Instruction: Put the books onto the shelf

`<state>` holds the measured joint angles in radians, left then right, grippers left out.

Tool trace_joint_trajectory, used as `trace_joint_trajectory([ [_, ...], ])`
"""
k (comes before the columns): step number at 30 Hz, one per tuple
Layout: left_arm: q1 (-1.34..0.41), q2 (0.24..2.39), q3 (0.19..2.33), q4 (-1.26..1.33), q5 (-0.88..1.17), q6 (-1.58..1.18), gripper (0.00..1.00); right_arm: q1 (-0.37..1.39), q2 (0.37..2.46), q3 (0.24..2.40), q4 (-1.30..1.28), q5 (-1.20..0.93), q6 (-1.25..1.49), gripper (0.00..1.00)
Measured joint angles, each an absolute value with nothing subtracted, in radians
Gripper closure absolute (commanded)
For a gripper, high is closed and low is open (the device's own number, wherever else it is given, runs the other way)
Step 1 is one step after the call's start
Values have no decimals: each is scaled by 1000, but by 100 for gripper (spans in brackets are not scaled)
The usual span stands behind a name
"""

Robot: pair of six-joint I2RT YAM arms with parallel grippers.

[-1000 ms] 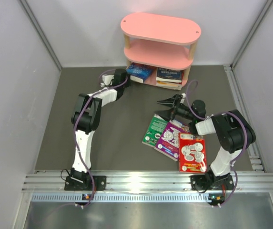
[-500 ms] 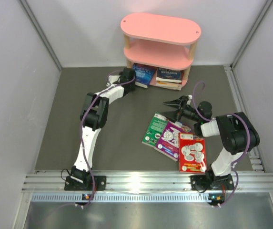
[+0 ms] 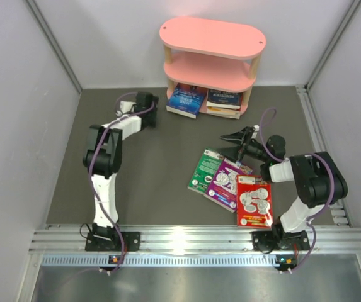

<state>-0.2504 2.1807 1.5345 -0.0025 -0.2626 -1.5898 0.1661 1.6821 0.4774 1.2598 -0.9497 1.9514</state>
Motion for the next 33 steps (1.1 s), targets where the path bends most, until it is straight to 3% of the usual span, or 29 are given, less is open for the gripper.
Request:
trace_joint_trajectory([
  [4,-172,2062,1468,-15,-183,-1439,2,119,1562,481,1060,-974,1804,41],
  [7,-147,1980,1465,-41,-62,-1293,2,91,1457,592,598,-967,1501,32],
  [11,-206,1872,1420,-81,132,-1106,2,67,1445,928,-112,-741,1004,28],
  [17,-432,1772,1229,-107,433,-908,2,29,1417,1058,-624,-439,625,25],
  [23,-612,1792,1201,-194,622,-766,2,28,1412,905,-803,-306,515,25],
  [33,-704,1945,1227,-276,744,-652,1,21,1464,811,-792,-352,492,25],
])
